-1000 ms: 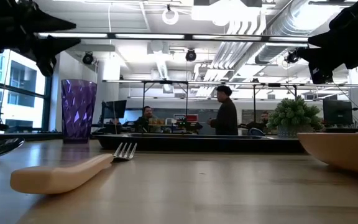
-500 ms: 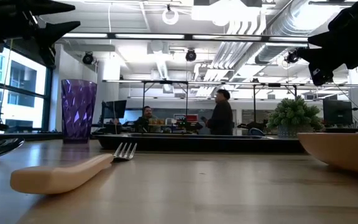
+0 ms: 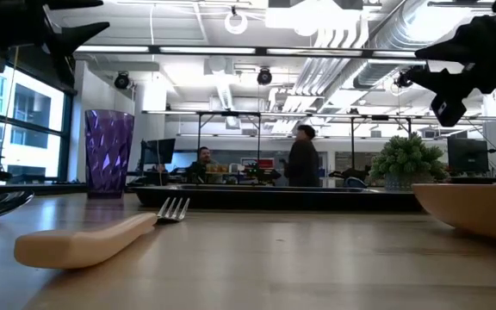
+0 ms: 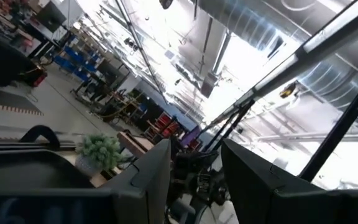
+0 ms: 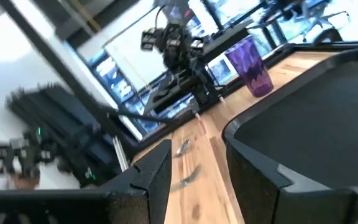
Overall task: Pick and place plate/cup/fork/spoon on tray
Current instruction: Put the purple glass on the top left of the black serving tray
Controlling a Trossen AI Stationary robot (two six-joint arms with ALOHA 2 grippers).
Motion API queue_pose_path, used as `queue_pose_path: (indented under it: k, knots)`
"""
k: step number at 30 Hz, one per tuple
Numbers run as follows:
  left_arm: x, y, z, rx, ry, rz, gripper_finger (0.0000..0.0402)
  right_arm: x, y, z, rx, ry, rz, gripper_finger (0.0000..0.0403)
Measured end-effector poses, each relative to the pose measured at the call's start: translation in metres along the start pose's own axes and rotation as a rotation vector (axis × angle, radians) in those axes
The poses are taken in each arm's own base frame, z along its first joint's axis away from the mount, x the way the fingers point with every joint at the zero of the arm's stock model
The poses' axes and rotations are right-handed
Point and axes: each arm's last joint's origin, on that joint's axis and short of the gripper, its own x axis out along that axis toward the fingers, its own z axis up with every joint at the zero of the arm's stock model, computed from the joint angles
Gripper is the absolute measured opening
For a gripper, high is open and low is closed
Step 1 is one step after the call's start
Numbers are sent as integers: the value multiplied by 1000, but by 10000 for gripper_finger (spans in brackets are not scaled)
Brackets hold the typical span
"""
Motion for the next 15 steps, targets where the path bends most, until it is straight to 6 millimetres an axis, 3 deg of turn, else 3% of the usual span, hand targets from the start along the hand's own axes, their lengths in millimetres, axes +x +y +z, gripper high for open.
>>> queue_pose_path:
  k: [4, 15]
  knots:
    - [1, -3, 6, 53, -17, 6, 133, 0, 1, 4, 85, -69, -25, 144]
    - [9, -27, 39, 311, -65, -2, 140, -2, 6, 15, 84, -206, -14, 144]
